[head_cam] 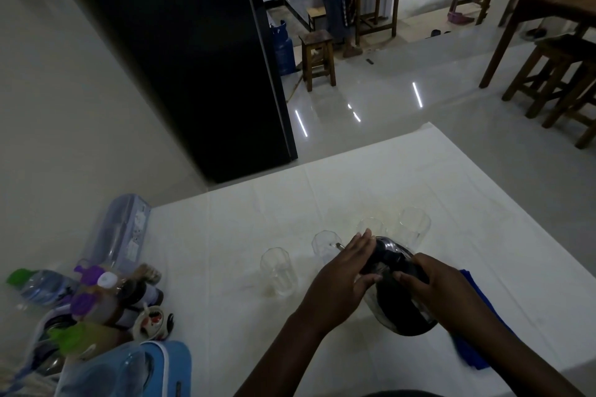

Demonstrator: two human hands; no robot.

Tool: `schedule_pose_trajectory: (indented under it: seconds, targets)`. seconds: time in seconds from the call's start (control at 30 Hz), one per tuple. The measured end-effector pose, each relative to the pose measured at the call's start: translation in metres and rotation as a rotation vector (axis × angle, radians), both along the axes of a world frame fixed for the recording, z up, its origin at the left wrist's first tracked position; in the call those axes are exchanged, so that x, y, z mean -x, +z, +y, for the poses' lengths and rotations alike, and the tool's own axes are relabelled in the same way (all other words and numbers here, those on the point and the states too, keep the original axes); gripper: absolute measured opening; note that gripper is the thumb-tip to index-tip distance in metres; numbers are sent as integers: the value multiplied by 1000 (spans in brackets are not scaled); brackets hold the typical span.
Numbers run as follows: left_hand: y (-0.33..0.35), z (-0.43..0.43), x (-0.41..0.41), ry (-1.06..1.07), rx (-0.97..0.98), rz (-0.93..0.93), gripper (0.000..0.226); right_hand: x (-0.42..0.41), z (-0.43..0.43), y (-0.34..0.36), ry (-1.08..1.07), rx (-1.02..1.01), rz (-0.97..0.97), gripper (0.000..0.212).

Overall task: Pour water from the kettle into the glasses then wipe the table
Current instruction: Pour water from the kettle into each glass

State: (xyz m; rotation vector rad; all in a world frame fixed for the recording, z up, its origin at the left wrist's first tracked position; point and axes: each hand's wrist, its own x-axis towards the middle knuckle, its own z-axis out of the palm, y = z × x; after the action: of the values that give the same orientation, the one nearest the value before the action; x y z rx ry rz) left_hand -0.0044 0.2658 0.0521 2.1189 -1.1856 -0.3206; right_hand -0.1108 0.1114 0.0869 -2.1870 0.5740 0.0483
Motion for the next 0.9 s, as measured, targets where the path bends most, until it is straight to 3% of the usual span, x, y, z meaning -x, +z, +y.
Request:
schedule_pose_trajectory:
  seconds: [0.53, 0.67, 0.9]
  targets:
    - [3, 0, 2, 10, 28, 7, 60, 1, 2, 13, -1, 41, -6, 12]
    - [5, -1, 2, 12, 34, 7, 60, -1, 3, 20, 7, 84, 1, 30]
    - [6, -2, 1, 15, 39, 16, 61, -2, 0, 19, 9, 94, 11, 11]
